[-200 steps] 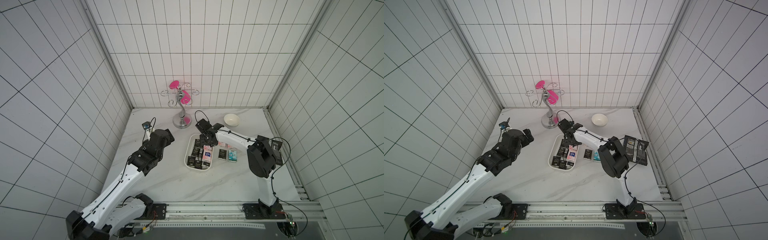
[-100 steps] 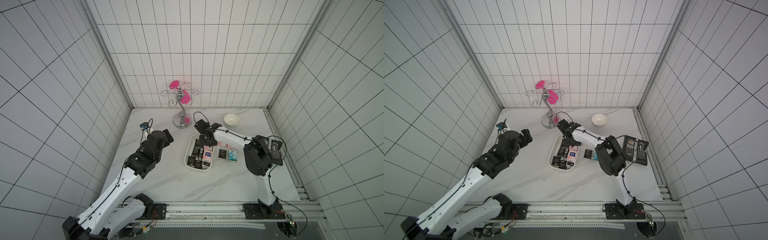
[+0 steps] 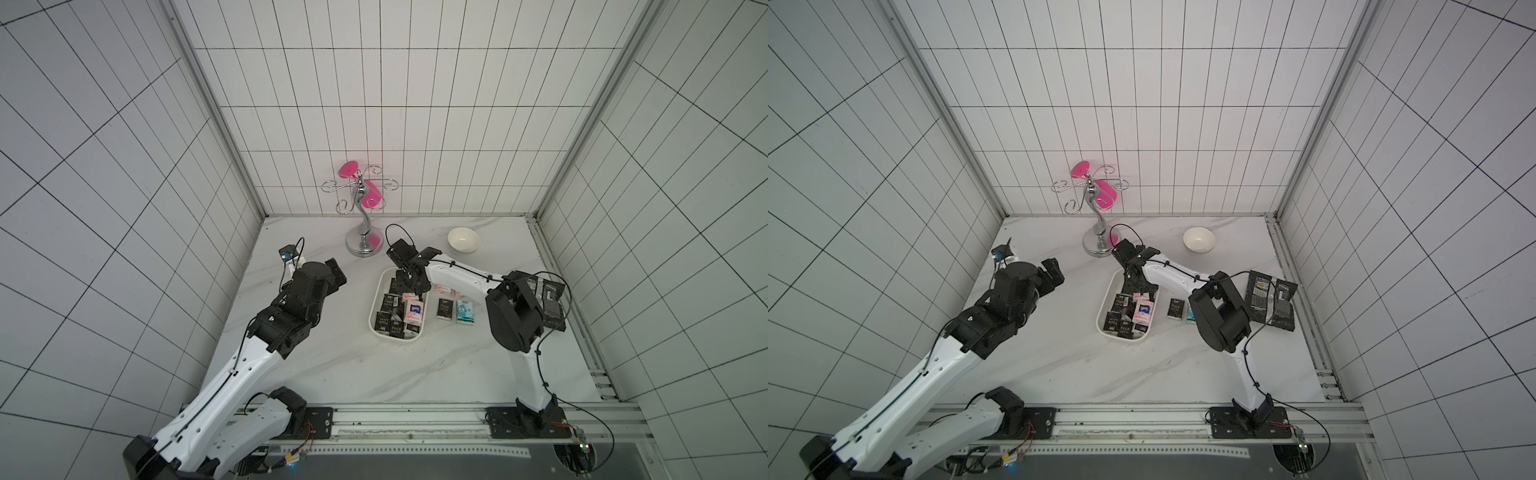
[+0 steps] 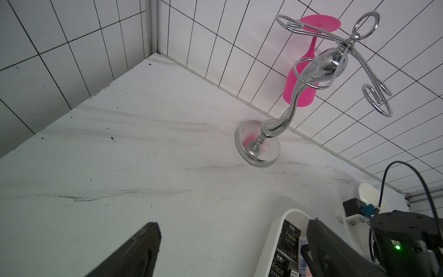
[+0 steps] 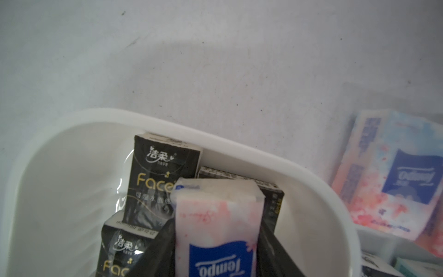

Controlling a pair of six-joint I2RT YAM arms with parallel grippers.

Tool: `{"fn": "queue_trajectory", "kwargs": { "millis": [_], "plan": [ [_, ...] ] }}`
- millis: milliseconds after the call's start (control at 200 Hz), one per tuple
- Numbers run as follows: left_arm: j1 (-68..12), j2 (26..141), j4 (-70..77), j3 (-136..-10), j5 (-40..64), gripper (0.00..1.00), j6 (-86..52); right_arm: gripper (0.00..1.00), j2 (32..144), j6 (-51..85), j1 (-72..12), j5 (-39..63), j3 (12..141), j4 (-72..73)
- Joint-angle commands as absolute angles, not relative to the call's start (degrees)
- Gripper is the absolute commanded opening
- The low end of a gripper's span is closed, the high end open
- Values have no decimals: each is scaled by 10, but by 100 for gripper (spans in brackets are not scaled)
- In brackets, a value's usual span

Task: Take the pocket tissues out of the storage box
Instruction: Pick up the pocket tissues from the storage box, then place the pocket tissues at the center of the board.

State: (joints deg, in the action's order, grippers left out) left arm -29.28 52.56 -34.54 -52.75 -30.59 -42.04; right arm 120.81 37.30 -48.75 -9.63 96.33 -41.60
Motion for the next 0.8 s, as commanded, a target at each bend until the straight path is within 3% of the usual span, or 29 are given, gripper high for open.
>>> {"fn": "queue_trajectory", "kwargs": {
  "millis": [0, 370, 795],
  "plan": [
    [-295, 527, -349, -530, -311, 98, -419, 50, 1181, 369, -500, -96, 983, -405],
    [-296, 544, -351, -543, -316, 98, -419, 50, 1061, 332, -480, -134, 928, -412],
    [-296, 550, -346, -547, -320, 98, -416, 50, 834, 288, -313, -141, 642, -417]
  ]
}}
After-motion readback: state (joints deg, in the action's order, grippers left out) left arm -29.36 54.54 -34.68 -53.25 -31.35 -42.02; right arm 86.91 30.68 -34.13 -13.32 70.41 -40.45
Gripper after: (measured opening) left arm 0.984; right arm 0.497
